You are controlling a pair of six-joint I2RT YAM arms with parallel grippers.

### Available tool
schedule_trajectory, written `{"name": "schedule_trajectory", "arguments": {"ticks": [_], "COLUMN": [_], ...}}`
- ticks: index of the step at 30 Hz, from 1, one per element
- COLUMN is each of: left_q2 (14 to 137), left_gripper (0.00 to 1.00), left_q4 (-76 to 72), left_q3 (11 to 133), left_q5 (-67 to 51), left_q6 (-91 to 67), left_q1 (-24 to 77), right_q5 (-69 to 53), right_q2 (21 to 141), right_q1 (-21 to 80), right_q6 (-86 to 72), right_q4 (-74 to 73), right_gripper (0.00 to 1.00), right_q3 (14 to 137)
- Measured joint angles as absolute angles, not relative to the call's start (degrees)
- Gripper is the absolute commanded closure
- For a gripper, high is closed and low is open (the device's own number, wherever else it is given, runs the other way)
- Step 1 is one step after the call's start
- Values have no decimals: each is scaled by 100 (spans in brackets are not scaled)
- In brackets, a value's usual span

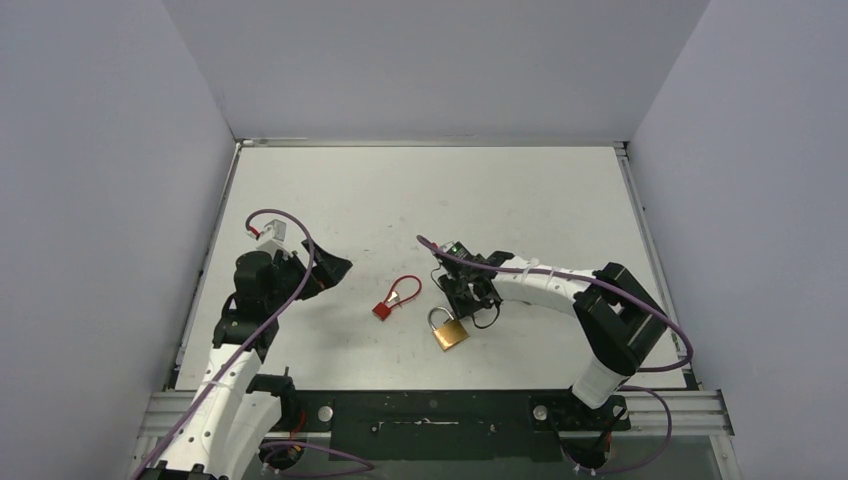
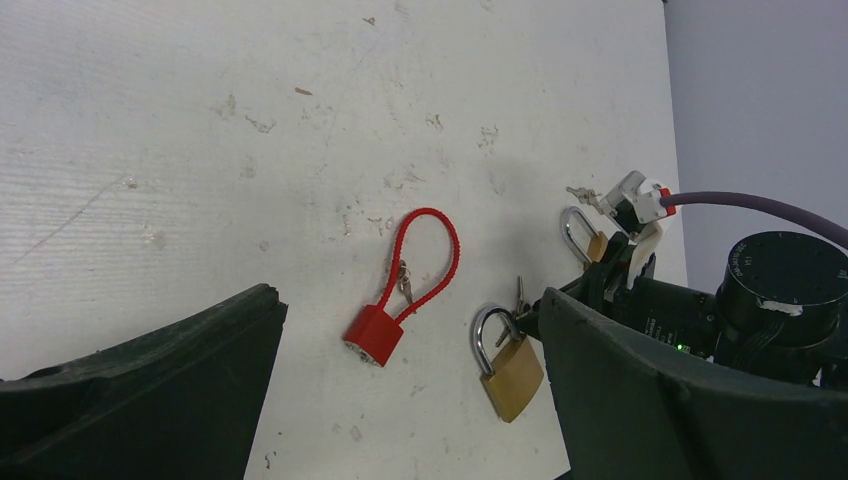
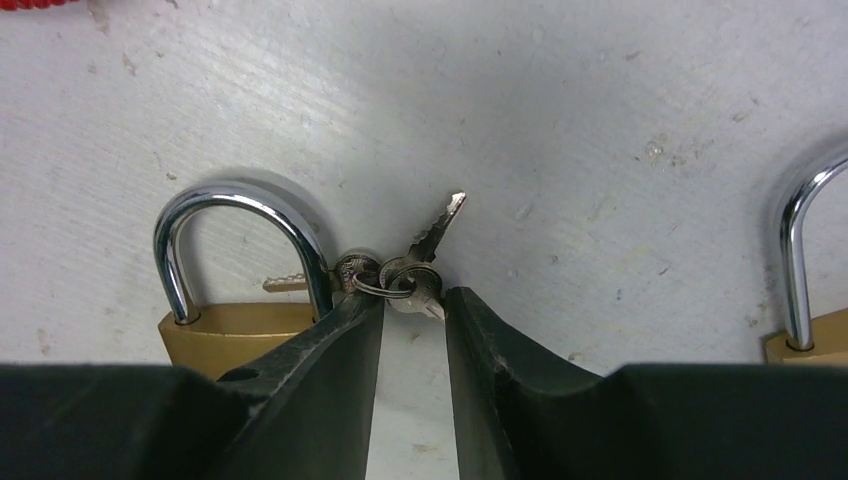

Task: Unlock with the key

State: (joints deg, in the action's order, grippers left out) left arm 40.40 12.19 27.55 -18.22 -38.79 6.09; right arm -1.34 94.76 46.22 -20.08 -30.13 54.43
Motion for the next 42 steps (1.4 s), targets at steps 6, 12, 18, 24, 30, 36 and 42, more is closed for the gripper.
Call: {"name": "schedule_trajectory", "arguments": {"ticks": [6, 12, 18, 24, 30, 36, 42], "left_q2": [4060, 4071, 4069, 4003, 3900, 3903, 3907], "left_gripper": [3, 3, 3, 3, 3, 3, 3], "left_q4": [1221, 1221, 1219, 1173, 1170, 1173, 1173], "left_q3": [2757, 2759, 2768, 2768, 2759, 2735, 2735], "left_q5": [-1817, -1804, -1835, -1940, -1981, -1981, -1979], "left_q6": [-3874, -3876, -3964, -4171, -4268, -4285, -4283], "left_q1": [609, 609, 609, 624, 628, 628, 628], "right_q5": [-128, -128, -64, 89, 228, 235, 233], "right_q2": [9631, 9601, 9166, 8917, 9065, 9491, 9662], "right_q1": [4622, 4622, 4622, 4611, 4611, 4611, 4611], "right_q6": [-1767, -1708, -1752, -1894, -1859, -1691, -1494], "right_q4": [-2762, -2517, -2285, -2134, -2283, -2480, -2534], "right_gripper": [94, 100, 100, 62, 61, 63, 60], "right_q3": [5596, 5570, 5426, 5424, 5426, 5448, 5594]}}
